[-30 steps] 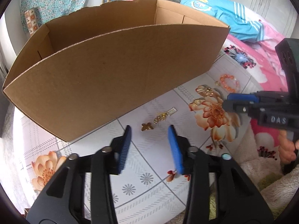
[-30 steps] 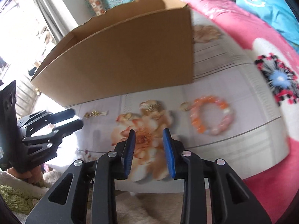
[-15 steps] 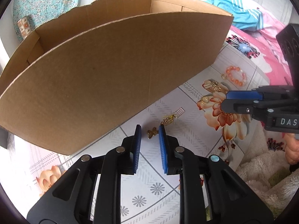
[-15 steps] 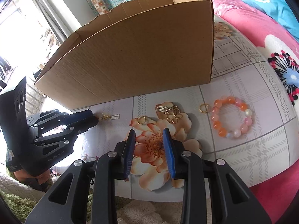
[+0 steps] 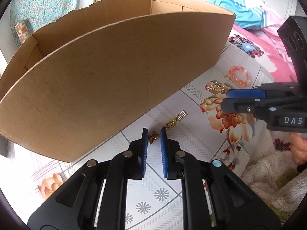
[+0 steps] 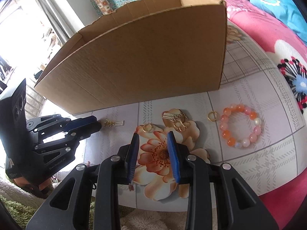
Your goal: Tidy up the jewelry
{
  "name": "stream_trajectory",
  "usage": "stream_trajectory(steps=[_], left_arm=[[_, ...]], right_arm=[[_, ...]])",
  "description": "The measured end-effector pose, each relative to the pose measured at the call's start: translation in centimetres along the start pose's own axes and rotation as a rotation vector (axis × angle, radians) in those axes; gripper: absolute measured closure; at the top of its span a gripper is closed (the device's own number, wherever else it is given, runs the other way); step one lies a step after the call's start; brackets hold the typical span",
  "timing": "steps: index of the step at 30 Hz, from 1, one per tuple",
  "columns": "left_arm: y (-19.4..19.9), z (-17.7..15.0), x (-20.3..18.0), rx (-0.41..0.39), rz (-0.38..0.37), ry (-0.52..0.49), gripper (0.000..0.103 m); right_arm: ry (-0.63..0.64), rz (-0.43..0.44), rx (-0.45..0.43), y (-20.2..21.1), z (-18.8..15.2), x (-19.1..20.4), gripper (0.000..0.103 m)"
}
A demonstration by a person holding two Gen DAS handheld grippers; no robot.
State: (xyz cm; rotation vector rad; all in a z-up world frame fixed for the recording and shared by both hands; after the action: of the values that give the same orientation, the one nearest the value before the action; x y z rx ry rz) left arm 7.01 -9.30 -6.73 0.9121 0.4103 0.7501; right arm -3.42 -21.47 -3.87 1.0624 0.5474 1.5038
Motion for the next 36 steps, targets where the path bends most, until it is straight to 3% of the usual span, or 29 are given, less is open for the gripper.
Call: stream_trajectory(steps=[12,17,27,36], left_arm=[[1.7,-1.4,2.5,-0.018,0.031,0.099,0.091],[1.8,-1.9,3.5,-0.017,0.026,0.130,0.091],[1.3,-2.0,4.2,-0.022,0.006,0.144,0.091],[1.9,-2.6,4.9,-0.032,0.004,0.149,0.091]], right_arm=[[0.283,0.026,-0.024,-3.0,1.0,7.7,0.073],[0.366,-0.019,-0.020,-4.5,0.9,9.4,0.075],[0.455,-0.060,0.021,-5.7,0.2,11.0,0.098],[0.452,-0.023,0.013,-4.2,-0.5,11.3,0.101]])
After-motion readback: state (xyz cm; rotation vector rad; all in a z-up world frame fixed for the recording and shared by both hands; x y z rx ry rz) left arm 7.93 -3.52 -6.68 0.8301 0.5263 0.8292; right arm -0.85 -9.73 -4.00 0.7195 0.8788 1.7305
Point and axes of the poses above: each gripper's, at about its wrist camera, not at the fingertips, and y roughly against the way its jaws point, x to its left, z to its top, the point moved 5 cm from there along -y, roughly the way its jaws point, and after that the axes turned 3 degrees about -y, right-handed, at the moved point
